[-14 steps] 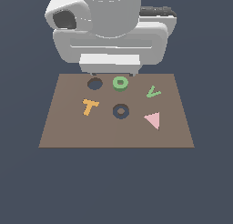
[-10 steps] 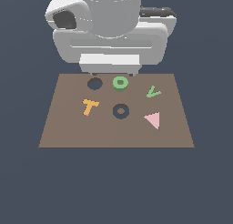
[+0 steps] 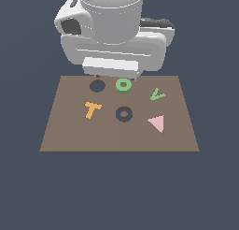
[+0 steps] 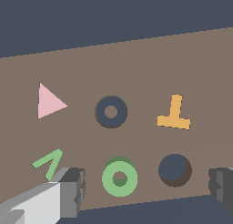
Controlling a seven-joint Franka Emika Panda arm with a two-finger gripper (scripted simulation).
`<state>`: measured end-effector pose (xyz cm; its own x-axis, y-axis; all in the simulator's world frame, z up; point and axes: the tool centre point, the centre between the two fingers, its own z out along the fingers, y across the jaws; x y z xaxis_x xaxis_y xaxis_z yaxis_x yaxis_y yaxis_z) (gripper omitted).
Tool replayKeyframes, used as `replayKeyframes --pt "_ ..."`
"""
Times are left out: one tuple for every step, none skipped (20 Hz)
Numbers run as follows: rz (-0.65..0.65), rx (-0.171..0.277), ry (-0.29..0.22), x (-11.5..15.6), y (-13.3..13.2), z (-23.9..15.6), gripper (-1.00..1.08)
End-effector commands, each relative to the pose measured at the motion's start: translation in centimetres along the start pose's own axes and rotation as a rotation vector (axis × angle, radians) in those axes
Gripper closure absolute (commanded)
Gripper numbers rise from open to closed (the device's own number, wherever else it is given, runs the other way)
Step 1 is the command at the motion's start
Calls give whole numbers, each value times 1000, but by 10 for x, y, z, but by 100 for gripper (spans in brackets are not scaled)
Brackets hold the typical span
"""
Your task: Insert a designated object into the corresponding slot on a board.
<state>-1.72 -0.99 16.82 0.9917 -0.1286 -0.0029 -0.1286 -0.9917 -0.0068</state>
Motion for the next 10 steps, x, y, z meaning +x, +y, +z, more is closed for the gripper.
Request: replayKeyframes --pt "42 -1 0 -5 1 8 -92" --pt "62 -1 0 -8 1 12 -92" --pt "83 -1 0 -11 1 16 -92" --pt "106 -1 1 -13 2 20 -92" --pt "129 -2 1 -16 2 24 -92" --pt "154 -2 1 -20 2 29 -92" --pt "181 -2 1 -23 2 34 -92" --pt "208 -3 2 -26 2 39 -92" --pt "237 -3 2 -30 1 44 -92" --pt "267 -3 2 -34 1 50 -92"
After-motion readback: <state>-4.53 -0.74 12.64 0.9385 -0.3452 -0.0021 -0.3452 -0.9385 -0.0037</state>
